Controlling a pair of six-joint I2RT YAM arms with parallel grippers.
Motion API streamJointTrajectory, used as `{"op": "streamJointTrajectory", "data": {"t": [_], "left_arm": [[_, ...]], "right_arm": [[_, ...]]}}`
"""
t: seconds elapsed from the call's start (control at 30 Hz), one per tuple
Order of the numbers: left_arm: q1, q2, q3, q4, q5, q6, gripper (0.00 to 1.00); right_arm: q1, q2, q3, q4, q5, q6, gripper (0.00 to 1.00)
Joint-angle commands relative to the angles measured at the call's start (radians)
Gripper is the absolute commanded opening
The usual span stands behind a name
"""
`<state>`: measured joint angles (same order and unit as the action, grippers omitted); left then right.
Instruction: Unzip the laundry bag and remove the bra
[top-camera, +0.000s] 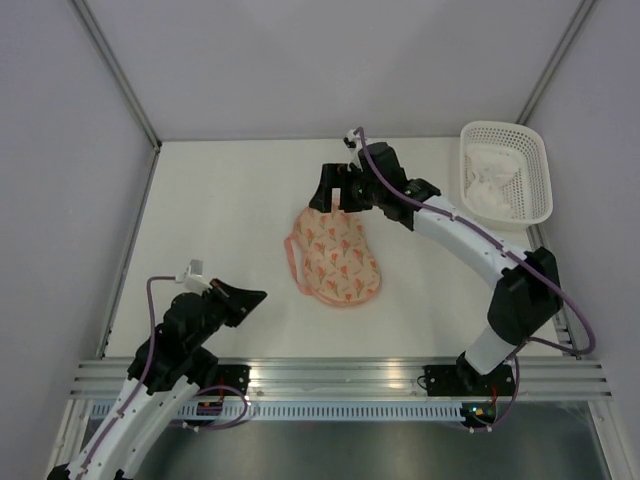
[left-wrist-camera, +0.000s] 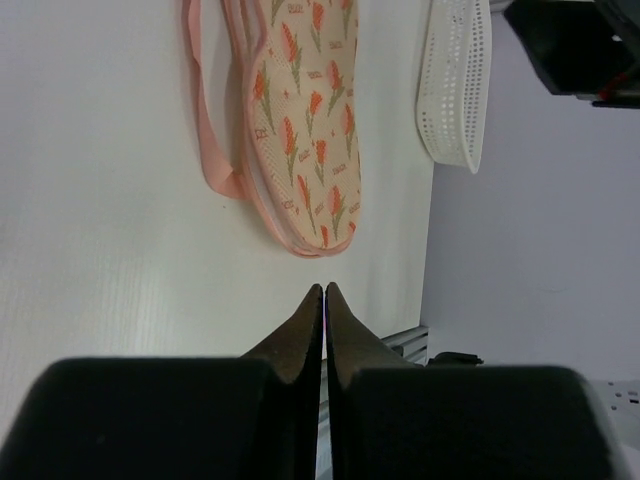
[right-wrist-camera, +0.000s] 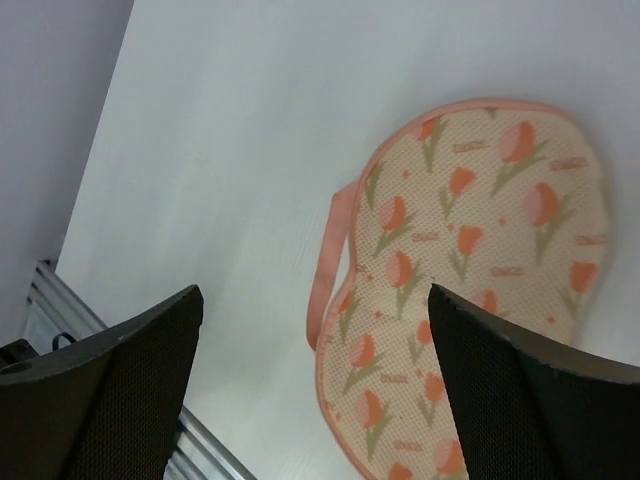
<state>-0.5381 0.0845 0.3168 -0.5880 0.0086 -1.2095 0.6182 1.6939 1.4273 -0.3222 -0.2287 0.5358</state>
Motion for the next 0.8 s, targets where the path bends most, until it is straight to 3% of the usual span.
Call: {"op": "streamJointTrajectory", "data": {"t": [0.0, 0.1, 0.13, 0.2, 0.53, 0.77], "left_arm": [[0.004, 0.032, 0.022, 0.048, -0.004, -0.012, 0.06], [0.004, 0.073, 0.025, 0.111, 0.004, 0.014, 0.51], [0.004, 0.087, 0.031, 0.122, 0.002, 0.03, 0.8], [0.004, 0.118, 0.071, 0.142, -0.001, 0.059, 0.99], [0.004, 0.265, 0.235, 0.229, 0.008, 0.263, 1.0], [0.004, 0.291, 0.309, 0.258, 0.031, 0.357, 1.0]], "right_arm": [[0.005, -0.124, -0.017, -0.175, 0.193, -0.152, 0.98], [0.008, -0.238, -0.108, -0.179, 0.216, -0.169, 0.98], [0.011, -0.302, -0.131, -0.173, 0.221, -0.169, 0.98], [0.012, -0.364, -0.189, -0.178, 0.221, -0.172, 0.98], [0.015, -0.689, -0.306, -0.216, 0.196, -0.186, 0.98], [0.014, -0.738, -0.346, -0.215, 0.204, -0.186, 0.98]]}}
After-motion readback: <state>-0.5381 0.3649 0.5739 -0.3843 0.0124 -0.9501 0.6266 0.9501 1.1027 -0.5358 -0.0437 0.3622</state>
